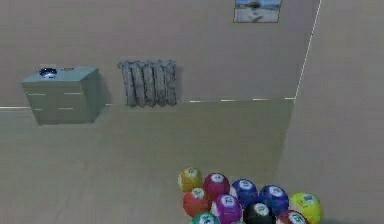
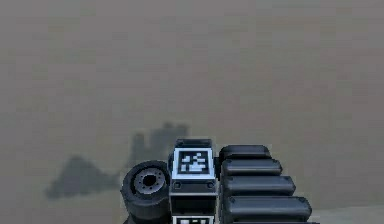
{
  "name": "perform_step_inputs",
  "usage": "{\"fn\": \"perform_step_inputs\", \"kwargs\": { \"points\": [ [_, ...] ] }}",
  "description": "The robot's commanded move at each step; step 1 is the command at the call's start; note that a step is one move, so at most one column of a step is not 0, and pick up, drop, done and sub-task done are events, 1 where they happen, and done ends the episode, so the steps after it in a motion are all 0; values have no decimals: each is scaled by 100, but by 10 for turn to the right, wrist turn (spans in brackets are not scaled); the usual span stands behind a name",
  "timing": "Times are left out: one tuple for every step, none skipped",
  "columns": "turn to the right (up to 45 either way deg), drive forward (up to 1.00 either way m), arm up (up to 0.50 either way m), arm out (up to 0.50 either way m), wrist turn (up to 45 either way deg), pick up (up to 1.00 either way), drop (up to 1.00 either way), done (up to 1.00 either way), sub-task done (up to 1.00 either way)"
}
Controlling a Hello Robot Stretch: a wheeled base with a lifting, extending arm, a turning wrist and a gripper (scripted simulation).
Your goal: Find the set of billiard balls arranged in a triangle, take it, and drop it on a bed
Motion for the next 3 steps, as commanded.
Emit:
{"fn": "perform_step_inputs", "kwargs": {
  "points": [
    [0,45,0,0,0,0,0,0,0],
    [-450,0,0,0,0,0,0,0,0],
    [-180,0,0,0,0,0,0,0,0]
  ]
}}
